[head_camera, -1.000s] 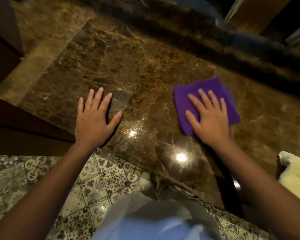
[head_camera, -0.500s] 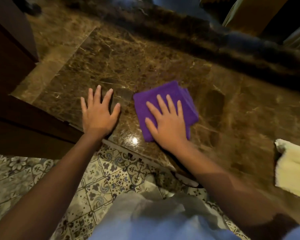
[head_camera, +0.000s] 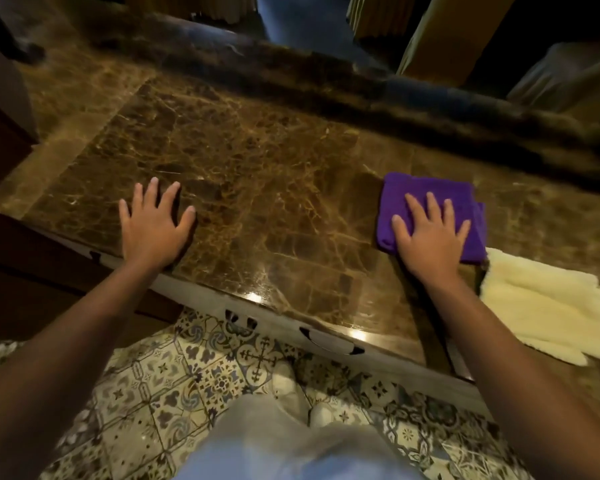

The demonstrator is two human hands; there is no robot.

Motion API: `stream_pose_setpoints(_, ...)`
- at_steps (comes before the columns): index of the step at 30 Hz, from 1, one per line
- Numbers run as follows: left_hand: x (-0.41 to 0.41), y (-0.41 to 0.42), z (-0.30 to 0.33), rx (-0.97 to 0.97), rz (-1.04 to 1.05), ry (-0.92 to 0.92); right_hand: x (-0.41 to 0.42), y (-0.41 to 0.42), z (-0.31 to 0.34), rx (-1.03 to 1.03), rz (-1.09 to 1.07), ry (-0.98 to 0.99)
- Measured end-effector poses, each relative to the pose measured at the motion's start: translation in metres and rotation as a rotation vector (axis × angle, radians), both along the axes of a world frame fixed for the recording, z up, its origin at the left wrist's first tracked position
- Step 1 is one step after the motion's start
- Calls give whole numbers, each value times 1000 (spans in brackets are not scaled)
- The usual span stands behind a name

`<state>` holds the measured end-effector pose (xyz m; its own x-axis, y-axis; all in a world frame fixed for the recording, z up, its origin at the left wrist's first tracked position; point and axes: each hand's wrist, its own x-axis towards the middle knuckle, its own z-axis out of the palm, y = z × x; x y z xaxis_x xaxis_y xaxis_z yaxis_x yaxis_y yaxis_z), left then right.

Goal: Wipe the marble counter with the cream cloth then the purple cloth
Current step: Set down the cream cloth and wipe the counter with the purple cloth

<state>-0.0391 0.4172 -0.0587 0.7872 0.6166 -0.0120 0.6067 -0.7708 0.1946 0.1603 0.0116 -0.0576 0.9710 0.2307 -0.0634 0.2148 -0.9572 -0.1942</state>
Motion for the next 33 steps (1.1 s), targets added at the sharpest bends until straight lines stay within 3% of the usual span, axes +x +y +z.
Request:
stream_pose_setpoints(8, 1, -2, -4, 34, 21, -7, -141, -9, -2, 8, 269, -46)
stream_pose_setpoints(13, 0, 0, -6, 33, 16, -28, -119, -12, 1, 61, 352, -49)
stream_pose_setpoints(20, 0, 1, -5, 33, 11, -63, 9, 50, 5, 68, -30, -64)
stream_pose_setpoints(23, -1, 3, -6, 28, -3, -64, 17, 84, 5, 67, -144, -33)
stream_pose_setpoints(33, -11, 31, -12, -104, -195, -141, -175, 105, -7, 57, 133, -86)
